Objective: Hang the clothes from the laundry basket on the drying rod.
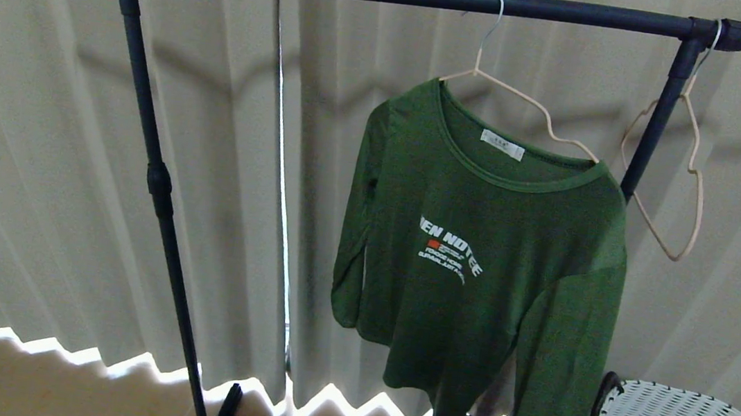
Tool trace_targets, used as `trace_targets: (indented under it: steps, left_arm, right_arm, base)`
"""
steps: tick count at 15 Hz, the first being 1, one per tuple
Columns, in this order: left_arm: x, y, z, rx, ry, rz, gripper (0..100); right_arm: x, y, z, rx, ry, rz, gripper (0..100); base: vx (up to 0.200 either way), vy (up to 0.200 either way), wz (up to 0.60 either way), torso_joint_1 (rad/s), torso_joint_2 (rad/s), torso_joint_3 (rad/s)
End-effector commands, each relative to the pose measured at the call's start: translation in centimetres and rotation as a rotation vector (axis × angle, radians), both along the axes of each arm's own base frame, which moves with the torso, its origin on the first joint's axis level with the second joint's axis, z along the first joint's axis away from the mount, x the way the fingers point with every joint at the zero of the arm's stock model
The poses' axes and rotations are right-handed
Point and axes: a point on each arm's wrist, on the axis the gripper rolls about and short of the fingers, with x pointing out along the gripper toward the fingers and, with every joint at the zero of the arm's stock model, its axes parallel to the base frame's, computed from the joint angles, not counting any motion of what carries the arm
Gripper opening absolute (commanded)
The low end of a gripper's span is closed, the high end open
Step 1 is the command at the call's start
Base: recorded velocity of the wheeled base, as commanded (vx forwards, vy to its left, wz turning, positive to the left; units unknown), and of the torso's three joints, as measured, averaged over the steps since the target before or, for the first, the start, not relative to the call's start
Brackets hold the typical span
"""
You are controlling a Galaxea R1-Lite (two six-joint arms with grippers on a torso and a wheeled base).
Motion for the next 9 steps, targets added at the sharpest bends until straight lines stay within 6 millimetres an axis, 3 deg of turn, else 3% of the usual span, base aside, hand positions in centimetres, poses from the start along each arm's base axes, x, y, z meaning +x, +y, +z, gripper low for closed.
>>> trace_targets:
  steps: [1,3,5,6,7,9]
  left_arm:
    - [0.0,0.0,0.0,-0.002,0.0,-0.001,100]
    - [0.0,0.0,0.0,-0.003,0.0,0.001,100]
    - [0.0,0.0,0.0,-0.005,0.0,0.005,100]
    - [0.0,0.0,0.0,-0.005,0.0,0.007,100]
    - [0.0,0.0,0.0,-0.005,0.0,0.007,100]
    - [0.0,0.0,0.0,-0.005,-0.001,0.012,100]
  right_arm:
    - [1.4,0.0,3.5,-0.047,0.191,0.013,100]
    - [4.7,0.0,4.8,-0.056,0.404,0.02,100]
    - [8.2,0.1,4.7,-0.065,0.615,0.028,100]
    - [8.9,0.1,4.5,-0.064,0.648,0.028,100]
    - [12.1,0.1,3.3,-0.063,0.791,0.024,100]
    - [15.1,-0.1,1.1,-0.096,0.935,-0.031,100]
  base:
    - [0.0,0.0,0.0,0.0,0.0,0.0]
    - [0.0,0.0,0.0,0.0,0.0,0.0]
    - [0.0,0.0,0.0,0.0,0.0,0.0]
    - [0.0,0.0,0.0,0.0,0.0,0.0]
    - [0.0,0.0,0.0,0.0,0.0,0.0]
    - [0.0,0.0,0.0,0.0,0.0,0.0]
